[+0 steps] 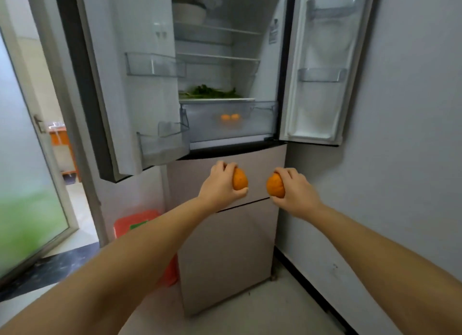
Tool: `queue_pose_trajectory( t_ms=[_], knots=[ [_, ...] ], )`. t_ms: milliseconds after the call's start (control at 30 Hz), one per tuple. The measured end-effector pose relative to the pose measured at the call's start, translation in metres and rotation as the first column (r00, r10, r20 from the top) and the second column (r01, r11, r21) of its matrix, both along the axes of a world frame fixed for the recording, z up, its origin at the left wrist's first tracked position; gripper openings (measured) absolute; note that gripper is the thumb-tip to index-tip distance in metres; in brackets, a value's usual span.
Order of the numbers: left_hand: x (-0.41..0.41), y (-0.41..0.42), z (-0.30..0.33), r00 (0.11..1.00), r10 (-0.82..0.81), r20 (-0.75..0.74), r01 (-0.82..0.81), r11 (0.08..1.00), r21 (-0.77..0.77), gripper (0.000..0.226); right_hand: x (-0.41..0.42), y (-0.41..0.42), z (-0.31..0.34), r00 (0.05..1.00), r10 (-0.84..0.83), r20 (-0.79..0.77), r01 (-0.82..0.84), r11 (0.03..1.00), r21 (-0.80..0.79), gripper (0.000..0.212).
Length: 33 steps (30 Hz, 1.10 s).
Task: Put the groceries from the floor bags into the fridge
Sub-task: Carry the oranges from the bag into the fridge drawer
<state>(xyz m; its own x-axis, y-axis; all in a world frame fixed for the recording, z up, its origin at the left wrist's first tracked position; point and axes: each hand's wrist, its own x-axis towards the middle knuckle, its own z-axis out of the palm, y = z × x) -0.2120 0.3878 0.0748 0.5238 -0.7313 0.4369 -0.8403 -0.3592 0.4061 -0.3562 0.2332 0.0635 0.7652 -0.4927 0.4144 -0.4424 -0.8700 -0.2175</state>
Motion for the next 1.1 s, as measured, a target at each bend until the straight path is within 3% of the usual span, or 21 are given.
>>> queue_pose_trajectory(
  t_ms=[133, 233, 533, 667, 800, 967, 1100],
  knots=[
    [0.042, -0.091, 0.028, 0.995, -0.067, 0.077, 0.071, 0.997, -0.044, 0.072, 0.04, -0.08, 0.023, 0.999, -0.022, 0.038, 0.024, 0.998, -0.051, 0.07],
    [0.08, -0.162, 0.061, 0.985, -0.07, 0.155, 0.09, 0.988, -0.124, 0.071, 0.081, -0.141, 0.052, 0.993, 0.051, 0.102, -0.037, 0.99, -0.133, 0.07],
    [0.207, -0.304, 0.16, 0.976, 0.09, 0.197, -0.033, 0.961, -0.276, 0.072, 0.239, -0.298, 0.164, 0.957, 0.252, 0.143, -0.207, 0.941, -0.269, 0.071],
    [0.27, -0.32, 0.198, 0.94, 0.192, 0.283, -0.145, 0.973, -0.179, 0.069, 0.322, -0.329, 0.194, 0.922, 0.365, 0.131, -0.311, 0.897, -0.313, 0.069],
    [0.331, -0.329, 0.221, 0.941, 0.3, 0.157, -0.304, 0.953, 0.005, 0.065, 0.398, -0.345, 0.213, 0.905, 0.421, 0.058, -0.395, 0.885, -0.247, 0.068],
    [0.403, -0.343, 0.219, 0.954, 0.298, 0.011, -0.29, 0.916, 0.277, 0.056, 0.491, -0.355, 0.217, 0.82, 0.507, -0.265, -0.55, 0.826, -0.122, 0.063],
    [0.461, -0.355, 0.212, 0.926, 0.35, -0.141, -0.237, 0.829, 0.507, 0.058, 0.564, -0.362, 0.208, 0.676, 0.478, -0.561, -0.577, 0.816, -0.001, 0.063]
  ],
)
